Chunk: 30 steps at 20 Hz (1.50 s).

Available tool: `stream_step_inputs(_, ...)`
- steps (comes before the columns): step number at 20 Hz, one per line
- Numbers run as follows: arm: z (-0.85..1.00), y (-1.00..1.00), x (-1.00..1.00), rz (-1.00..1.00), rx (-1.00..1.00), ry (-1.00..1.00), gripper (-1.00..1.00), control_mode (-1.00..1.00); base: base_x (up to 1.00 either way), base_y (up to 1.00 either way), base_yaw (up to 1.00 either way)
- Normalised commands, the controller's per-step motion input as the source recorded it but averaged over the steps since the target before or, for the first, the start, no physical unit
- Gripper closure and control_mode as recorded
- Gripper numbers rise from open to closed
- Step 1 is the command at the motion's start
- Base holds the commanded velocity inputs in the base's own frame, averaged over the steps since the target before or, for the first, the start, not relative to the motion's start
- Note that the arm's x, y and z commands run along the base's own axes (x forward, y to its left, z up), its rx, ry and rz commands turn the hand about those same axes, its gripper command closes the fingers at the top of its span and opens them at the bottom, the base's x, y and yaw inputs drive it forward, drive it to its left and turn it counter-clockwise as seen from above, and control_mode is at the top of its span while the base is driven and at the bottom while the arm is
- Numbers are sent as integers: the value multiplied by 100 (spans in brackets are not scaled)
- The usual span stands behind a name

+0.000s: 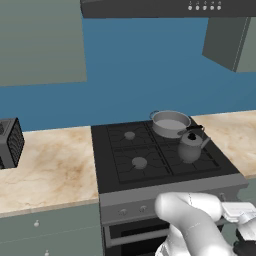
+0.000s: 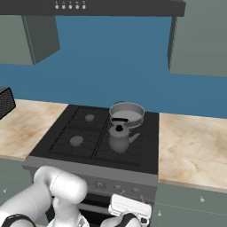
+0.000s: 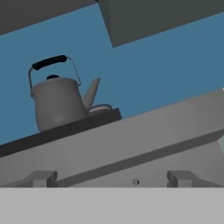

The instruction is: Pick the kettle from the counter and place it on a stove burner. Then turn the burner on.

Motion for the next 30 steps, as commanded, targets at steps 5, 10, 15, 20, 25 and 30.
stream_step_inputs(5, -11, 0, 16, 0, 0, 0, -100, -100, 0, 0, 0)
stream_step_inputs(10, -19, 0, 15, 0, 0, 0, -100, -100, 0, 0, 0)
stream_step_inputs(15, -21, -1, 13, 0, 0, 0, -100, -100, 0, 0, 0)
stream_step_inputs(20, -22, -10, 7, 0, 0, 0, -100, -100, 0, 0, 0)
stream_step_inputs(25, -19, -14, 8, 0, 0, 0, -100, -100, 0, 0, 0)
stream_step_inputs(30, -20, -3, 11, 0, 0, -2, -100, -100, 0, 0, 0)
